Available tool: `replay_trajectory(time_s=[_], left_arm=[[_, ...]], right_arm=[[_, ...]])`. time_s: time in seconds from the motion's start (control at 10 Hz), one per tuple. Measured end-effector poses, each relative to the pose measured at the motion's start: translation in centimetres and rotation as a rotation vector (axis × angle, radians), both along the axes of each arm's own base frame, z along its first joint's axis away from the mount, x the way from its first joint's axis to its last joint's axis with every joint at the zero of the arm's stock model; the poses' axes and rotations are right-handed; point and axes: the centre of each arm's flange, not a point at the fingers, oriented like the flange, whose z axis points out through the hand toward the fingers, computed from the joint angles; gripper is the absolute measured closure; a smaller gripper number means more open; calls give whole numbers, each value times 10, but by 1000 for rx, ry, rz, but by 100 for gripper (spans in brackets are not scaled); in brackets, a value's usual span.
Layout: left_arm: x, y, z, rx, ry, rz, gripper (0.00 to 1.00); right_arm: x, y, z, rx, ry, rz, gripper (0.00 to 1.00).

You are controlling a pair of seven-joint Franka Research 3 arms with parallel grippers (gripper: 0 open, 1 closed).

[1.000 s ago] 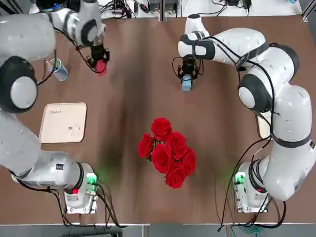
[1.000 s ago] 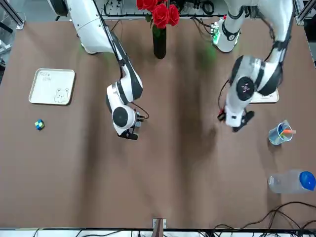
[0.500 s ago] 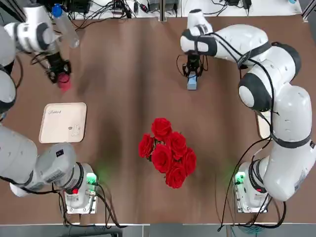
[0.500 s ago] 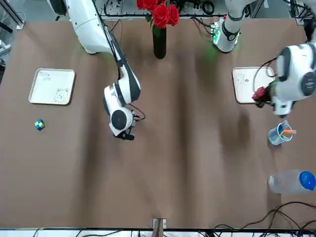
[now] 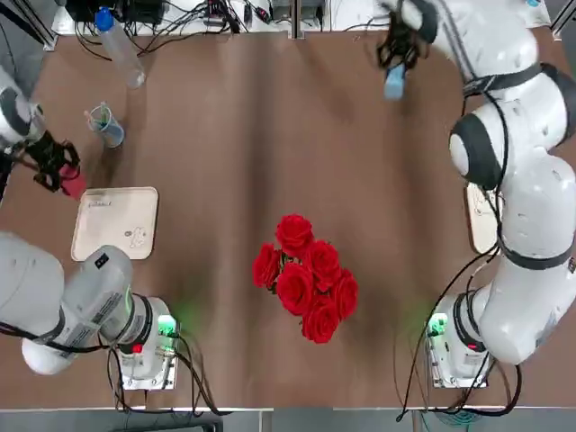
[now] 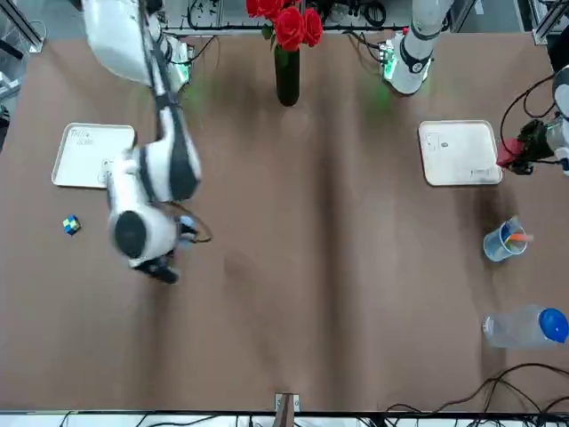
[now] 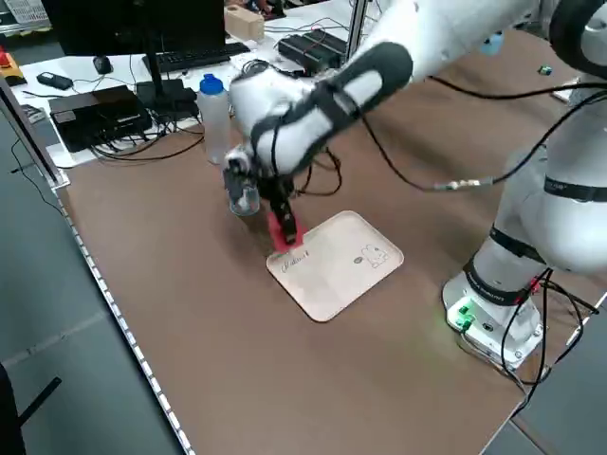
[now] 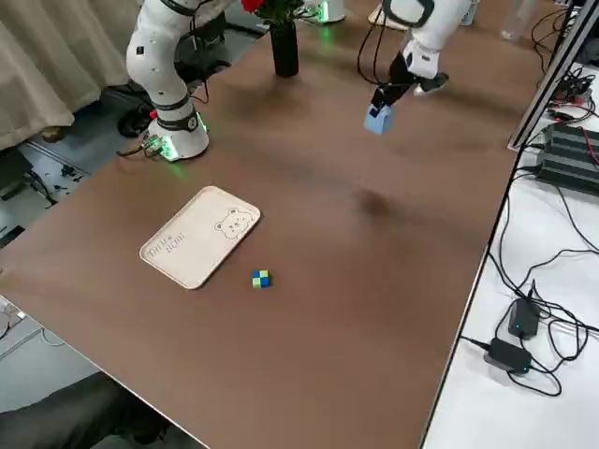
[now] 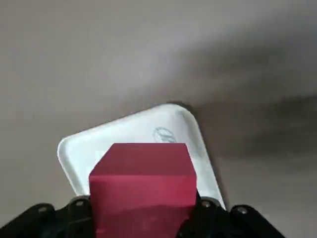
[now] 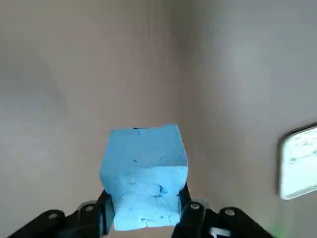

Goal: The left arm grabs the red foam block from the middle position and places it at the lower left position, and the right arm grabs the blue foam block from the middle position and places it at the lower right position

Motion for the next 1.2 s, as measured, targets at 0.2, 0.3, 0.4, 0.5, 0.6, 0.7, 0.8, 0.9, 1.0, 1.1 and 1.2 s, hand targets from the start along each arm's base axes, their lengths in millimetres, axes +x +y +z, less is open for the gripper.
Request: replay_trajectory(time_s=[0.2, 0.3, 0.4, 0.5, 0.6, 0.7, 0.8, 0.9, 1.0, 1.1, 1.2], left_arm=[[-10, -12, -29, -16, 2, 21, 38], [-12, -19, -38, -13, -9, 23, 38], [-18, -25, -48, -10, -26, 22, 38], [-23, -30, -57, -15, -28, 23, 36], [-26, -32, -62, -20, -22, 19, 32], [-26, -33, -62, -16, -17, 5, 27], [-25, -31, -59, -7, -13, -6, 15], [-24, -30, -47, 1, -4, -10, 1], [-21, -31, -28, 13, 13, -25, 0], [-12, -38, 0, 32, 28, -51, 0], [3, -50, 33, 58, 37, -88, 0]], right_arm=[[7, -103, 41, 65, -7, 0, 47], [3, -148, 54, 79, 1, 14, 47], [-2, -185, 64, 63, 9, 34, 47], [-7, -217, 70, 55, 17, 67, 47], [-11, -244, 70, 59, 31, 95, 47], [-17, -272, 63, 51, 48, 101, 47], [-22, -296, 51, 45, 43, 97, 47], [-32, -315, 33, 46, 21, 89, 47], [-48, -326, 11, 48, 16, 85, 47], [-70, -334, -14, 55, 42, 78, 47], [-92, -341, -37, 51, 77, 79, 47]])
